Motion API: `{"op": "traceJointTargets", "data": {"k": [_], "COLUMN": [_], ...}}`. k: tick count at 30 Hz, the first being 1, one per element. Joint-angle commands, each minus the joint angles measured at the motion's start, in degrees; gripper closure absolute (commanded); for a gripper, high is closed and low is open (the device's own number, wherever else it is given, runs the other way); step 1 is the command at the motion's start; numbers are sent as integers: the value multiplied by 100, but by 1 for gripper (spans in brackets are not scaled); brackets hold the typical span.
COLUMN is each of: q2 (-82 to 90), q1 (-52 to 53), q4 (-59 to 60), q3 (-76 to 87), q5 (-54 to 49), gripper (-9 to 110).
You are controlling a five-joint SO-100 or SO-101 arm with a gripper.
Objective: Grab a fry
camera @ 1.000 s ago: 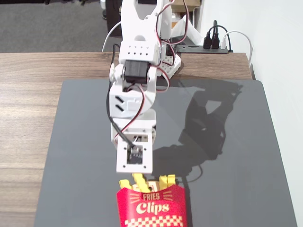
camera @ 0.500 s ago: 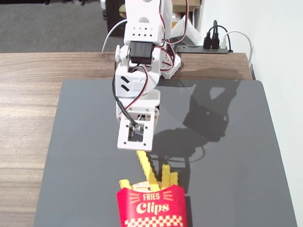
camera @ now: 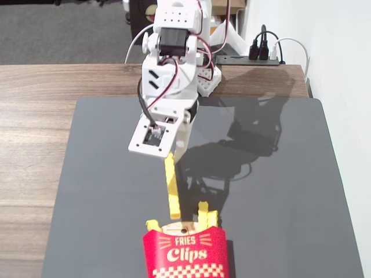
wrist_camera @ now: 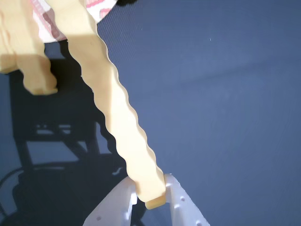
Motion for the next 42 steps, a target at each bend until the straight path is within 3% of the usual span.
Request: {"op": "traceJointTargets", "data": {"k": [1, 9, 23, 42], "q2": [536, 1477, 1740, 1336], "q1": [44, -123, -246, -563], "q4": [193, 1477, 3472, 4034], "q3": [185, 0, -1837, -2856], "q5": [18, 44, -132, -149], "gripper": [101, 101, 101, 101]}}
